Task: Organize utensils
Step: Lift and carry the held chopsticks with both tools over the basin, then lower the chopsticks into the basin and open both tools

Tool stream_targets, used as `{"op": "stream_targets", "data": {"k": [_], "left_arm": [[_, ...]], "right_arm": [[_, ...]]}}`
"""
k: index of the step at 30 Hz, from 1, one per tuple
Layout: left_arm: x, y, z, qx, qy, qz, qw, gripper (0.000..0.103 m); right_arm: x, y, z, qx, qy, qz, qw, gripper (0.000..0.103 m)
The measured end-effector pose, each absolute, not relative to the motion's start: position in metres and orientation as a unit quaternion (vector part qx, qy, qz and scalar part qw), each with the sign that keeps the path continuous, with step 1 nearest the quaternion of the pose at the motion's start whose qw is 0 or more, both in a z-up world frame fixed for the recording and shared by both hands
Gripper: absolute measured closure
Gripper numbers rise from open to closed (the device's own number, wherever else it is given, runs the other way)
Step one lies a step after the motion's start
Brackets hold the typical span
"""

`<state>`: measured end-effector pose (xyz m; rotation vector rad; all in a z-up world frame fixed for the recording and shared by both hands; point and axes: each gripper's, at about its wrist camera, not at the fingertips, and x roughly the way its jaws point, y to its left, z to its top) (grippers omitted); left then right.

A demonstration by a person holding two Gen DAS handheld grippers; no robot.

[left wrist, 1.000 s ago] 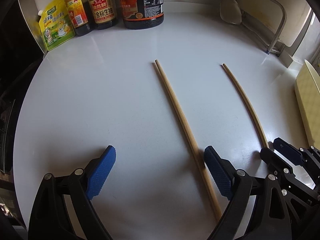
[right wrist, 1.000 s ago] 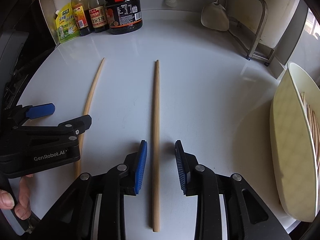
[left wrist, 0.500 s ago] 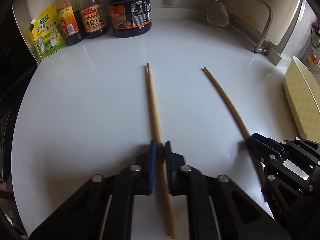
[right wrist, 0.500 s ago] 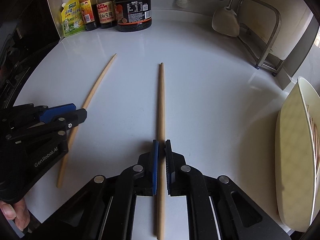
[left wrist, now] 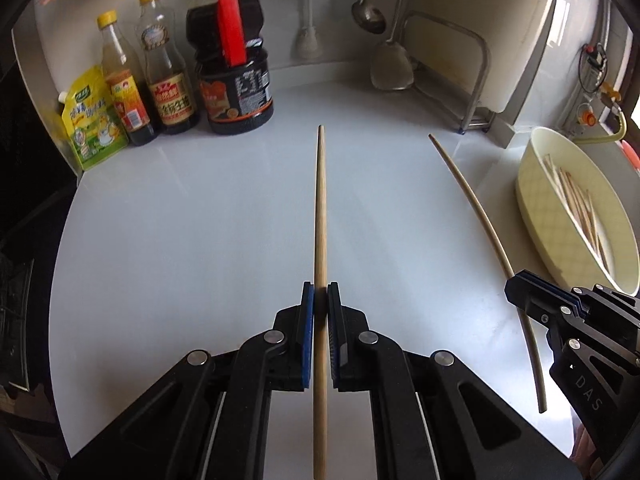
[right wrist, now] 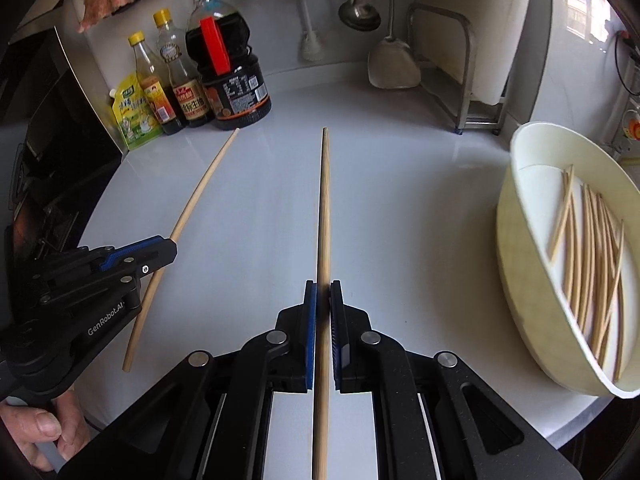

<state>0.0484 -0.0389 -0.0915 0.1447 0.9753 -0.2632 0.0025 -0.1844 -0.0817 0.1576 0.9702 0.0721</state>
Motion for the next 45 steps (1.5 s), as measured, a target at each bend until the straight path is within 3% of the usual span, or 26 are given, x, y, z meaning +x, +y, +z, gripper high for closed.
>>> {"op": "stream_targets", "data": {"k": [7, 18, 31, 42, 45], "left_arm": [[0.046, -0.101, -0.040, 0.086, 0.425, -0.211, 0.876, 0.096], [0.044, -0.242, 0.001, 0.132, 0.374, -0.336, 0.855, 0.096], [0.064, -0.344, -0.048, 0.178, 0.424, -0.367, 0.809, 0.095], [0.080, -0.362, -0.086, 0.191, 0.468, -0.352, 0.788, 0.095], [0.081, -0.360, -0.086, 0.190, 0.476, -0.348, 0.785, 0.085]], "right_arm": [[-0.028, -0.248, -0.024, 0.108, 0.416, -0.027, 0.903, 0.096], [-0.058, -0.359, 0.008, 0.154, 0.359, -0.136, 0.910, 0.096], [-0.037, -0.435, -0.053, 0.226, 0.400, -0.167, 0.872, 0.096], [-0.023, -0.452, -0.088, 0.250, 0.427, -0.167, 0.853, 0.096], [-0.026, -0.452, -0.085, 0.247, 0.421, -0.169, 0.856, 0.093]]}}
